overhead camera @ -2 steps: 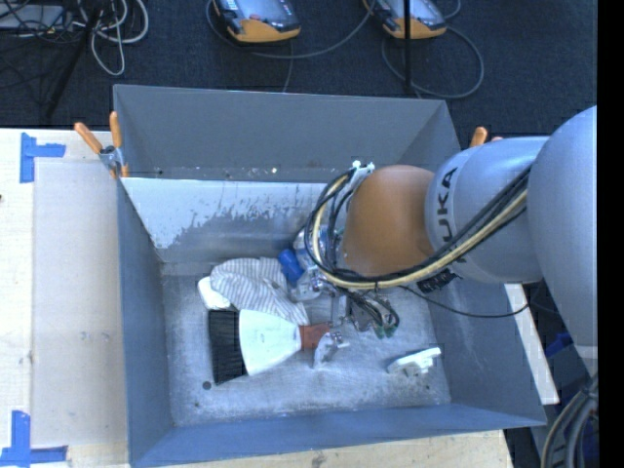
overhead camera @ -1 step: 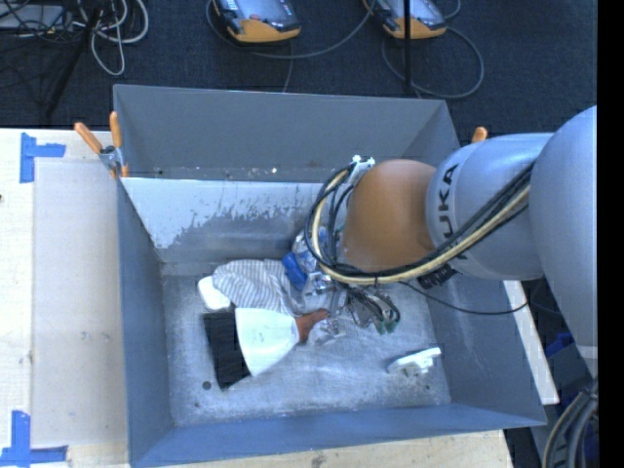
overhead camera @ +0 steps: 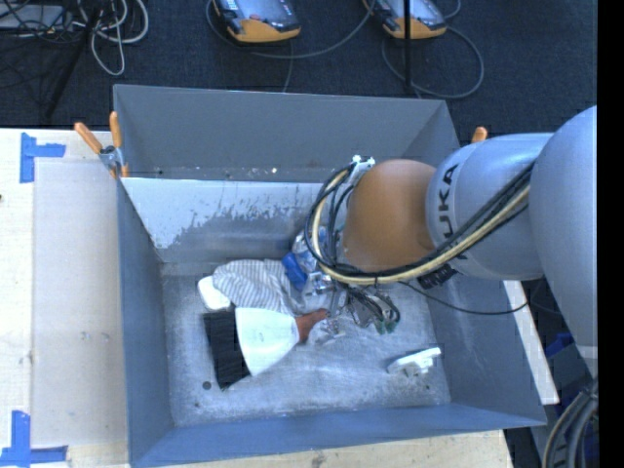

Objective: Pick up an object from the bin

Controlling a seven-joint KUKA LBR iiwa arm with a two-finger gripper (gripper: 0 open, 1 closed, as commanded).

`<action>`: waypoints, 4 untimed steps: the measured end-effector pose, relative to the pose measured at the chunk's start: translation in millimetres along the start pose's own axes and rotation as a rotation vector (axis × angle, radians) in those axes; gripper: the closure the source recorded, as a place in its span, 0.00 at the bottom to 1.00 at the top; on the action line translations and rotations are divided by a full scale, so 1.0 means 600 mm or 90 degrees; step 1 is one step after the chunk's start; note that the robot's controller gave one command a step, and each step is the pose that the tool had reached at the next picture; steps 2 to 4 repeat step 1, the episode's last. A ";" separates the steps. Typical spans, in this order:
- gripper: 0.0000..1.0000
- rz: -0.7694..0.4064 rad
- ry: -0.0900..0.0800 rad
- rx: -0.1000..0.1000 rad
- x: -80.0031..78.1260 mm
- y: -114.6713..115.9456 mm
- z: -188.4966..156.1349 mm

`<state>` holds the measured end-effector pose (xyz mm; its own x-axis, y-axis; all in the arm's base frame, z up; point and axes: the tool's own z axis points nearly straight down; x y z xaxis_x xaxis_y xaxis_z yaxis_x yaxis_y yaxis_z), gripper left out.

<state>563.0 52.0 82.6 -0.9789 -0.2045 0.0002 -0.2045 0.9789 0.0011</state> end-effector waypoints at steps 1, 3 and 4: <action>1.00 -0.091 0.000 0.001 -0.020 -0.043 -0.222; 1.00 -0.091 0.000 0.001 -0.020 -0.043 -0.222; 1.00 -0.091 0.000 0.001 -0.020 -0.043 -0.222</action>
Offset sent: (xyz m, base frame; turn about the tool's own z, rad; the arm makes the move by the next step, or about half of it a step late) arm 0.0000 0.0000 0.0000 0.0000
